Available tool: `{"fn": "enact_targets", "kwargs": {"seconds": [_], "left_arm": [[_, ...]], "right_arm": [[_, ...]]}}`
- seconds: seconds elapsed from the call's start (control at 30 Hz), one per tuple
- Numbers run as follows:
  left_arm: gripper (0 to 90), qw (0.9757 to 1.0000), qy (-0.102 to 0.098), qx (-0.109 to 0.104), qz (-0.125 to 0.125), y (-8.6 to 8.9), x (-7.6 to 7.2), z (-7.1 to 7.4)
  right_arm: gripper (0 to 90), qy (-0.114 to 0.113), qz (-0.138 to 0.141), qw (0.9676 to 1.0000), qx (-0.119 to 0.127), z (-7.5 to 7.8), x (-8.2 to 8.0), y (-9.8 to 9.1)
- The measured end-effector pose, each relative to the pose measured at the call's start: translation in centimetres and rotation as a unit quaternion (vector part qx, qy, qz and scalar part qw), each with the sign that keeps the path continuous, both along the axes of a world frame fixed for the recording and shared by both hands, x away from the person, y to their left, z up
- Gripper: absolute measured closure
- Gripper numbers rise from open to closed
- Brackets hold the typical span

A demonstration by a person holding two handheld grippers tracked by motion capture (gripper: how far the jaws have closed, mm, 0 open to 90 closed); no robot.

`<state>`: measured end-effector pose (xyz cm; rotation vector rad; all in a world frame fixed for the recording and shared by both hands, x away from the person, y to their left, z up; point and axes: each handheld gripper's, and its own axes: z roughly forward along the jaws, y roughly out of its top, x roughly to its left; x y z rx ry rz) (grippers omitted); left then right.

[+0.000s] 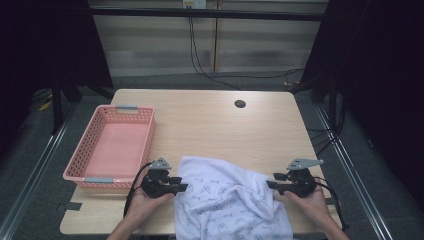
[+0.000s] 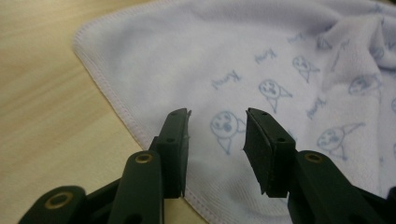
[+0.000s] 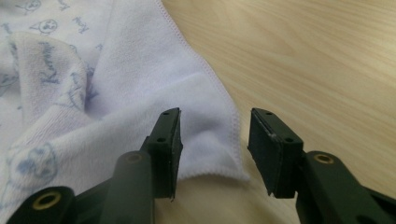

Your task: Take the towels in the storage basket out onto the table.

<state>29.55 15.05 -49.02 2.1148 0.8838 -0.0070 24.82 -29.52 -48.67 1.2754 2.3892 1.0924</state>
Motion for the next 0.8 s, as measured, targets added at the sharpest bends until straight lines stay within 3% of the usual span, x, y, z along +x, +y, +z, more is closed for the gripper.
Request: {"fn": "enact_targets", "kwargs": {"seconds": [0.1,0.17,0.27,0.33,0.4,0.5,0.6,0.63,0.8], "left_arm": [[55.9,0.9999,-0.01,0.007,0.004,-0.4,0.7,0.3],[54.5,0.9998,-0.02,0.003,0.006,-0.6,1.2,0.5],[52.5,0.9996,-0.025,0.008,0.014,-0.8,2.2,0.6],[49.6,0.9994,-0.026,0.0,0.024,-0.7,2.8,0.4],[47.5,0.9991,-0.026,0.013,0.031,-0.7,3.2,0.0],[45.8,0.9988,-0.026,0.029,0.03,-0.9,3.3,-0.5],[46.0,0.9966,-0.044,0.067,0.021,-1.9,3.0,-0.7],[46.1,0.9956,-0.053,0.07,0.031,-2.1,3.0,-0.8],[44.6,0.9956,-0.052,0.067,0.04,-1.7,3.6,-0.9]], "right_arm": [[50.5,0.01,0.003,0.9999,-0.001,-0.6,-0.2,-0.2],[50.2,0.009,0.011,0.9995,-0.027,-1.0,-0.1,0.5],[55.3,-0.001,0.008,0.9994,-0.033,-1.1,-0.1,0.8],[68.5,-0.012,0.009,0.9988,-0.047,-1.1,-0.1,0.8],[84.7,-0.005,0.018,0.9993,-0.033,-1.1,0.0,0.8],[86.5,-0.006,0.014,0.9997,-0.018,-0.9,0.4,0.5],[87.0,-0.019,0.001,0.9998,0.008,-0.2,0.8,-0.2],[87.0,-0.026,-0.004,0.9995,0.016,0.2,0.9,-0.7],[87.1,-0.038,-0.016,0.9987,0.029,0.9,1.1,-2.0]]}}
